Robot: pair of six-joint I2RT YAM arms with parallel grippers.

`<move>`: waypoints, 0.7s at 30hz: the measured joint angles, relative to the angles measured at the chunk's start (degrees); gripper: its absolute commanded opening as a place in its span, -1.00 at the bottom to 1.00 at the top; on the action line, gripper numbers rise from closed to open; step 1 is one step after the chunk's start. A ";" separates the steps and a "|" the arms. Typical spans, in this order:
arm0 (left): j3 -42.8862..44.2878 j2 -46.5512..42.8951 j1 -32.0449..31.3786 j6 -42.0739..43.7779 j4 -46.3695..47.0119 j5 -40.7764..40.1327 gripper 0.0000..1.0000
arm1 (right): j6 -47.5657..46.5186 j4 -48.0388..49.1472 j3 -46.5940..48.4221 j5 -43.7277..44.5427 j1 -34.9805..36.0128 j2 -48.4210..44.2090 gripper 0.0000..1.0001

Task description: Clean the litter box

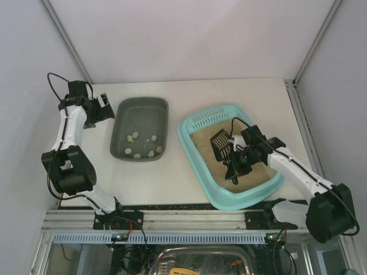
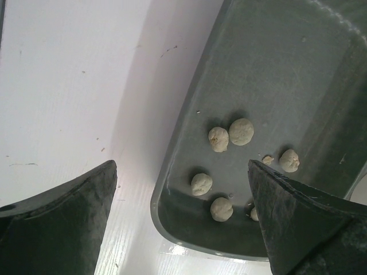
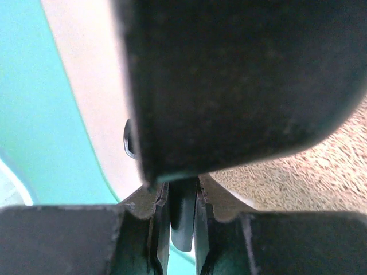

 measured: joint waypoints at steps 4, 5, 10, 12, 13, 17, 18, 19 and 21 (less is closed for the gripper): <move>-0.74 0.00 0.00 0.02 0.68 0.44 0.99 | -0.98 3.72 -1.99 -4.24 0.17 5.55 -1.00; -0.90 0.00 0.00 0.09 0.74 0.46 0.99 | -1.22 4.35 -2.21 -4.81 0.28 6.84 -1.00; -1.73 0.00 0.00 0.20 1.09 0.79 0.99 | -2.32 8.41 -4.13 -5.70 0.50 10.27 -0.79; -2.12 -0.02 0.00 0.17 1.22 0.85 1.00 | -2.36 9.31 -4.35 -5.66 0.48 10.78 -0.55; -2.40 -0.02 0.00 0.17 1.36 0.90 1.00 | -2.34 9.77 -4.35 -5.51 0.35 11.02 -0.31; -3.48 -0.02 0.00 0.15 1.51 1.07 0.99 | -2.21 10.58 -4.31 -3.52 -0.48 11.23 0.95; -3.58 -0.02 0.00 0.15 1.49 1.09 0.99 | -2.29 10.67 -4.26 -2.60 -0.87 11.10 0.99; -3.65 -0.02 0.00 0.17 1.51 1.11 0.99 | -1.95 10.62 -4.13 -1.44 -1.36 10.88 1.00; -3.65 -0.02 0.00 0.17 1.51 1.29 0.99 | -1.68 10.19 -3.43 1.18 -2.23 10.14 1.00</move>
